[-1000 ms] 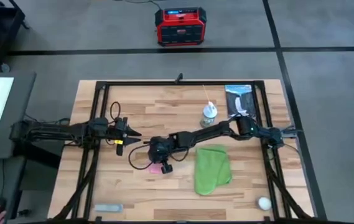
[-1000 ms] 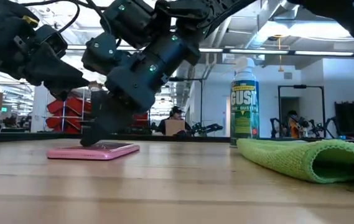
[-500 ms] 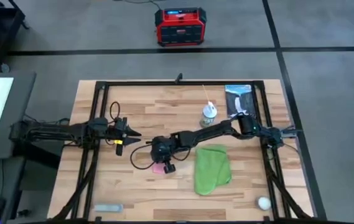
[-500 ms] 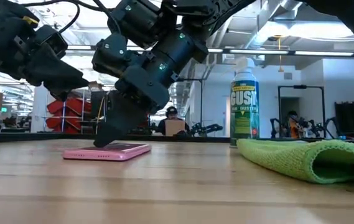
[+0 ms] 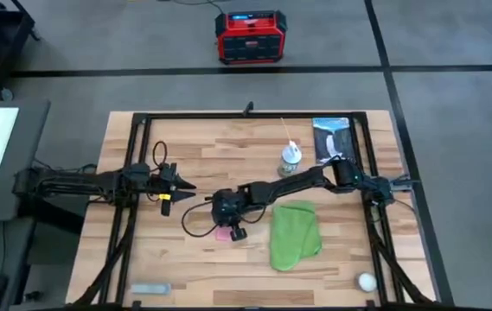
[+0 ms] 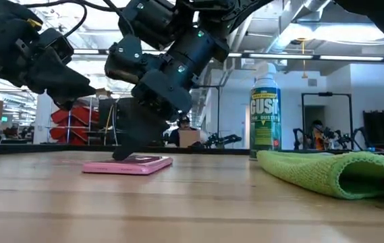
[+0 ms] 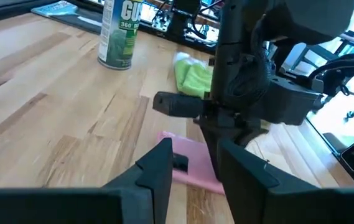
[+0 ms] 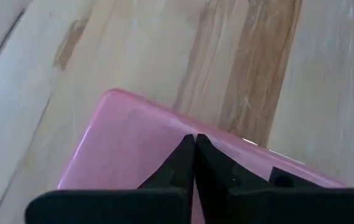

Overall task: Apply microfiber cloth
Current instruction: Spray the back of the pink phone using the white spray bottle

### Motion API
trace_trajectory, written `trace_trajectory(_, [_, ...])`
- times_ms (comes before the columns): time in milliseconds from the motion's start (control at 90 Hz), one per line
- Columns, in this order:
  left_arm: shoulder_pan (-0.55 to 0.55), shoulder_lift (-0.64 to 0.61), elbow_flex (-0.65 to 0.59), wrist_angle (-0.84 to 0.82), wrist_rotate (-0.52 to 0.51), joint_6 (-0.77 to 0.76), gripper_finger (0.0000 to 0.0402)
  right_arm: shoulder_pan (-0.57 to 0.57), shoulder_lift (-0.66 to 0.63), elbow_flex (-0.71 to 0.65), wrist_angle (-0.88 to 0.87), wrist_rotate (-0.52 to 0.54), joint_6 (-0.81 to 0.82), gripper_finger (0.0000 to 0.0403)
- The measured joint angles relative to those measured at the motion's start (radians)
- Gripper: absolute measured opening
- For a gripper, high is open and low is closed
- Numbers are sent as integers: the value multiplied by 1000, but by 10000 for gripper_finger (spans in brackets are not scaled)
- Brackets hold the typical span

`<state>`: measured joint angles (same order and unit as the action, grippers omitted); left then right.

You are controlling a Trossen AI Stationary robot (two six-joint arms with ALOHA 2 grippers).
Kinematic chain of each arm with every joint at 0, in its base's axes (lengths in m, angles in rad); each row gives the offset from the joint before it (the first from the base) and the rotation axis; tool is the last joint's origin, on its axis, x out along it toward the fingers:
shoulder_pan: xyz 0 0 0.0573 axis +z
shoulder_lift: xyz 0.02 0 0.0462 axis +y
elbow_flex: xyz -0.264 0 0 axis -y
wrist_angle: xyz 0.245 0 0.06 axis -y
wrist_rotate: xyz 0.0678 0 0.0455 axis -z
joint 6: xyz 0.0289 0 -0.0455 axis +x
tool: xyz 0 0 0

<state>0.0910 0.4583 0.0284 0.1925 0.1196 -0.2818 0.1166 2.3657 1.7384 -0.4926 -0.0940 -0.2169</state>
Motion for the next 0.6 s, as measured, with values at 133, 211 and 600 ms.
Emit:
trace_trajectory(133, [0, 0, 0, 0, 0, -2, 107, 11, -48, -9, -93, 8, -6, 0])
trace_trajectory(211, [0, 0, 0, 0, 0, -2, 107, 17, -77, -10, -113, 14, -17, 0])
trace_trajectory(600, [0, 5, 0, 1, -2, -3, 107, 58, -125, -13, -214, 72, -20, 0])
